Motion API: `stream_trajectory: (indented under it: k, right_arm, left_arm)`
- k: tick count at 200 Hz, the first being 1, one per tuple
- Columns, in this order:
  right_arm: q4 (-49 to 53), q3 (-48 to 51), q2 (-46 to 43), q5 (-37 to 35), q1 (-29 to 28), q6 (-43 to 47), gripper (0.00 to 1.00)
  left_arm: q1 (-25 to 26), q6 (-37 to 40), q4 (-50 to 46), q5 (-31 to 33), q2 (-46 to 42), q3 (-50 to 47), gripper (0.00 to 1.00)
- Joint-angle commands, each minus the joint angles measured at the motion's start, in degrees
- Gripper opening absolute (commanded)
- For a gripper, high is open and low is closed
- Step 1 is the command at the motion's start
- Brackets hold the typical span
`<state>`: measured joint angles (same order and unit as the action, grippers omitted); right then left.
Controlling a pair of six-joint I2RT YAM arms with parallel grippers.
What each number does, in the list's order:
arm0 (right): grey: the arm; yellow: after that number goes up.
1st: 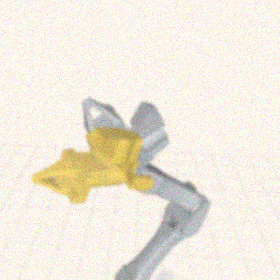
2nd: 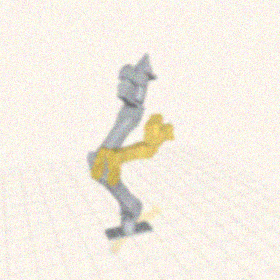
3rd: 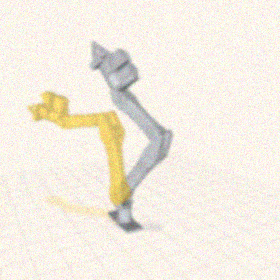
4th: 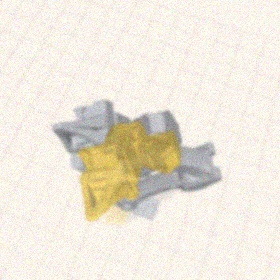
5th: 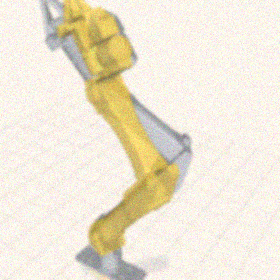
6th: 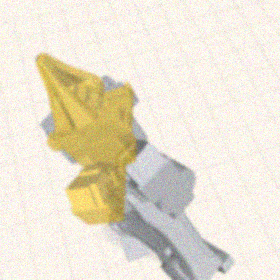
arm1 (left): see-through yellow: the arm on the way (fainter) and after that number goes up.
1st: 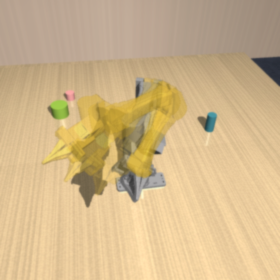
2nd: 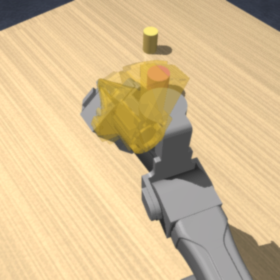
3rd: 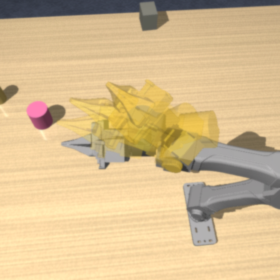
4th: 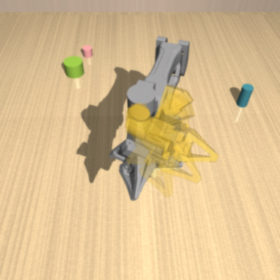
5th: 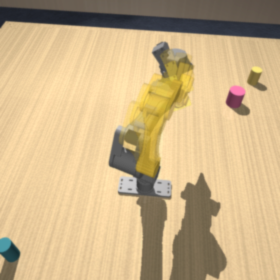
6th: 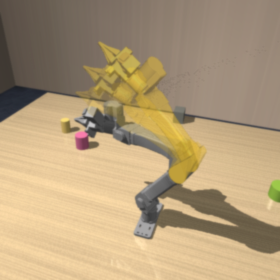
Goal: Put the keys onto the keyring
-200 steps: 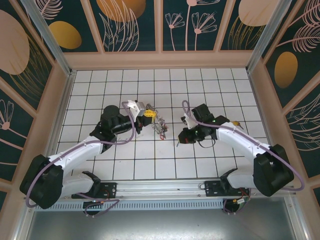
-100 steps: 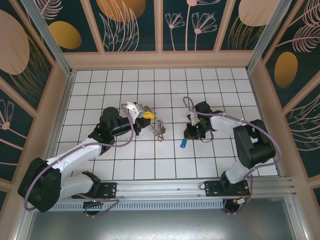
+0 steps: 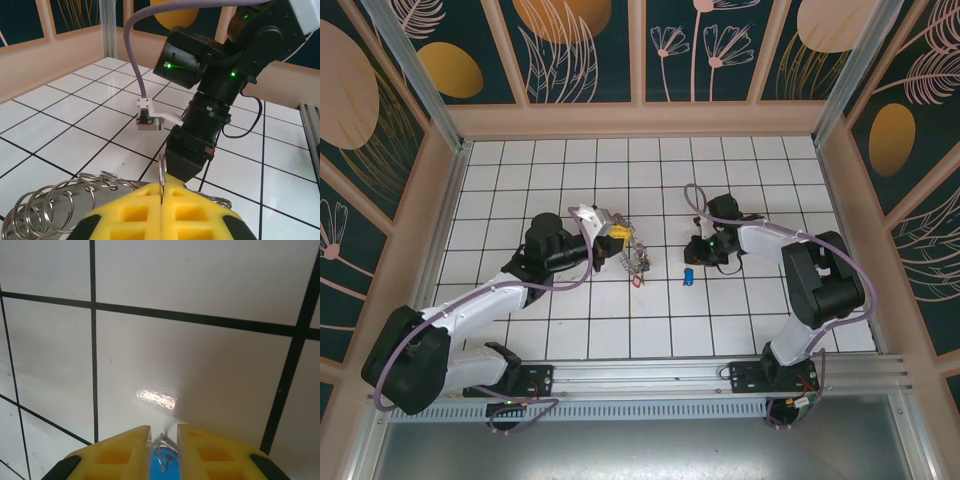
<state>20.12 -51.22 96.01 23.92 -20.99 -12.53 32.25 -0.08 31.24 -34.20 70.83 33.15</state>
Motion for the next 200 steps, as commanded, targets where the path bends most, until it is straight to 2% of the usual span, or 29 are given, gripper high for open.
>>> stream_trajectory:
  k: [1,101,149,200]
  right_arm:
    - [-0.31,0.71,-1.63,-0.70,-0.26,-0.56,0.21]
    - [4.15,-0.65,-0.56,-5.63,-2.76,1.07,0.17]
    - [4.14,-0.48,-1.46,-5.08,-2.91,1.02,0.12]
    - [3.36,-0.27,-1.75,-4.94,-3.13,0.53,0.11]
  left_arm:
    - [-0.12,0.38,2.94,-1.71,0.57,2.54,0.00]
    - [-0.09,0.24,3.21,-2.29,1.42,3.07,0.00]
    - [-0.10,0.17,2.94,-2.02,0.89,2.80,0.00]
    - [-0.10,-0.03,3.12,-2.22,0.72,2.71,0.00]
